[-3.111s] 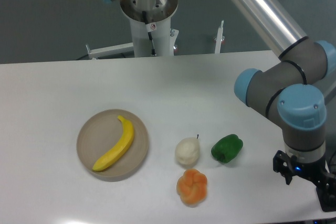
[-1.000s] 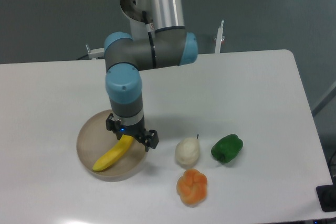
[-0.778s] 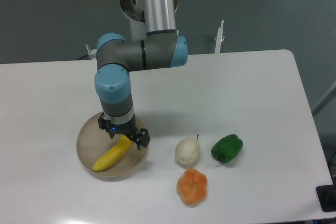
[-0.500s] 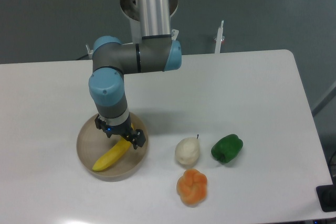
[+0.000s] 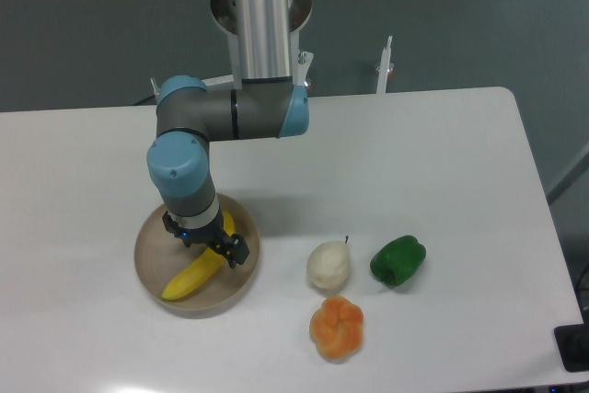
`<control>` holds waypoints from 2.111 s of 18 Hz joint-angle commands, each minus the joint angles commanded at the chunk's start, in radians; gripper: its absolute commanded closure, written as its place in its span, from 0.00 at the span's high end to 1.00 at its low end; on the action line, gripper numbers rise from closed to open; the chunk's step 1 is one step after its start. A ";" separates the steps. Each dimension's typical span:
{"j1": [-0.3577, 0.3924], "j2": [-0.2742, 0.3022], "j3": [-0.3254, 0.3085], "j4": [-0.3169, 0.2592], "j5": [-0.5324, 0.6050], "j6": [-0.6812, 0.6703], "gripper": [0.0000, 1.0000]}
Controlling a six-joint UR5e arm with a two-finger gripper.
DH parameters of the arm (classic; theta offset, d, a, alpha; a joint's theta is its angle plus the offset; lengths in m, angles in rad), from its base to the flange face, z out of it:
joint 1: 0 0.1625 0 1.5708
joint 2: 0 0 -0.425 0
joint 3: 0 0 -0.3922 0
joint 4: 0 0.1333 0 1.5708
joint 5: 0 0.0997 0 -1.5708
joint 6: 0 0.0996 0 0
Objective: Pick up the banana from the plate
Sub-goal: 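Lower the open gripper onto the yellow banana and close on it, then lift the banana off the plate and carry it toward the pear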
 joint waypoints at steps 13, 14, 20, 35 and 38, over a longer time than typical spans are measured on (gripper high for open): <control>0.000 0.005 0.002 0.002 -0.006 0.009 0.32; 0.000 0.009 0.003 0.002 -0.008 0.012 0.31; 0.046 0.106 0.008 -0.021 -0.005 0.122 0.31; 0.468 0.178 0.186 -0.152 -0.031 0.633 0.31; 0.479 0.172 0.207 -0.152 -0.037 0.635 0.31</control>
